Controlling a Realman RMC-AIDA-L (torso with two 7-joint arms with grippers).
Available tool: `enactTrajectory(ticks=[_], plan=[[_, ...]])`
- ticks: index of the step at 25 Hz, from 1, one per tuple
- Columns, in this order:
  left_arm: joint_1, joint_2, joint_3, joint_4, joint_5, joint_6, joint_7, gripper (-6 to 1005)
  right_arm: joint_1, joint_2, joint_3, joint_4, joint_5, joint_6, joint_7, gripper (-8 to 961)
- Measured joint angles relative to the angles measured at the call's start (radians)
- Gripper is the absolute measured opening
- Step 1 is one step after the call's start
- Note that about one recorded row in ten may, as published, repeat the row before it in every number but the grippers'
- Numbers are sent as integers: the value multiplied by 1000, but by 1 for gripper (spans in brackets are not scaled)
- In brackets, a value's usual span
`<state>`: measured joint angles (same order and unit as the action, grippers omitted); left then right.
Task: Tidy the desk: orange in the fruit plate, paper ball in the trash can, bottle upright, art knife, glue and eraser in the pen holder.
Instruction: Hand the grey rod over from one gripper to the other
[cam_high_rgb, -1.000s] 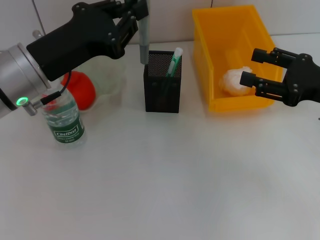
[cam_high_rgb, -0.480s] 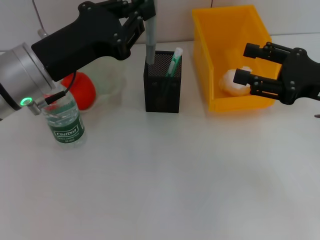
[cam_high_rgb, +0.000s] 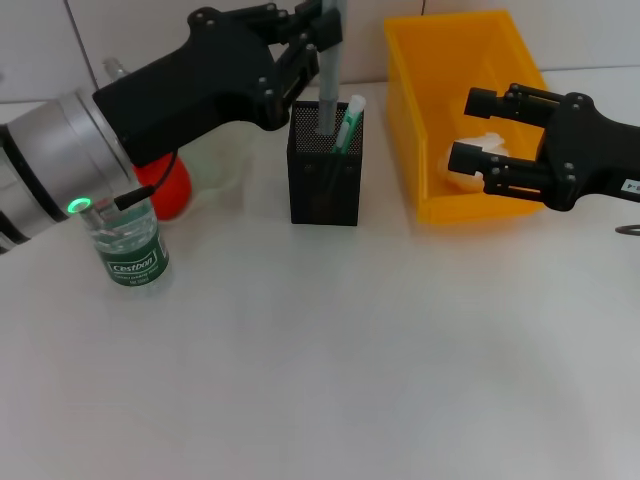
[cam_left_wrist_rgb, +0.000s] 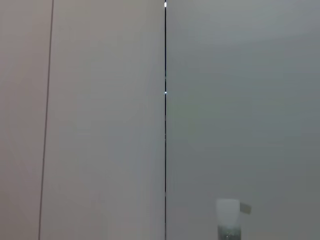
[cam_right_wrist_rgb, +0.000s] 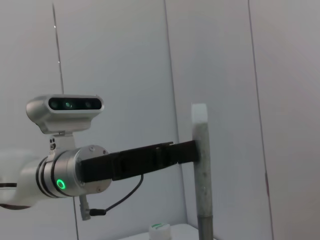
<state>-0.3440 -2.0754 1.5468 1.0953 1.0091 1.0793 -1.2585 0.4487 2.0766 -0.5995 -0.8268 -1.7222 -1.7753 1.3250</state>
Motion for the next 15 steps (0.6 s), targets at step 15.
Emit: enactTrajectory(ticks=[15], plan=[[-10,-1,45,0,-14,2,17,114,45,2,-2,3,10,-1,8,721]])
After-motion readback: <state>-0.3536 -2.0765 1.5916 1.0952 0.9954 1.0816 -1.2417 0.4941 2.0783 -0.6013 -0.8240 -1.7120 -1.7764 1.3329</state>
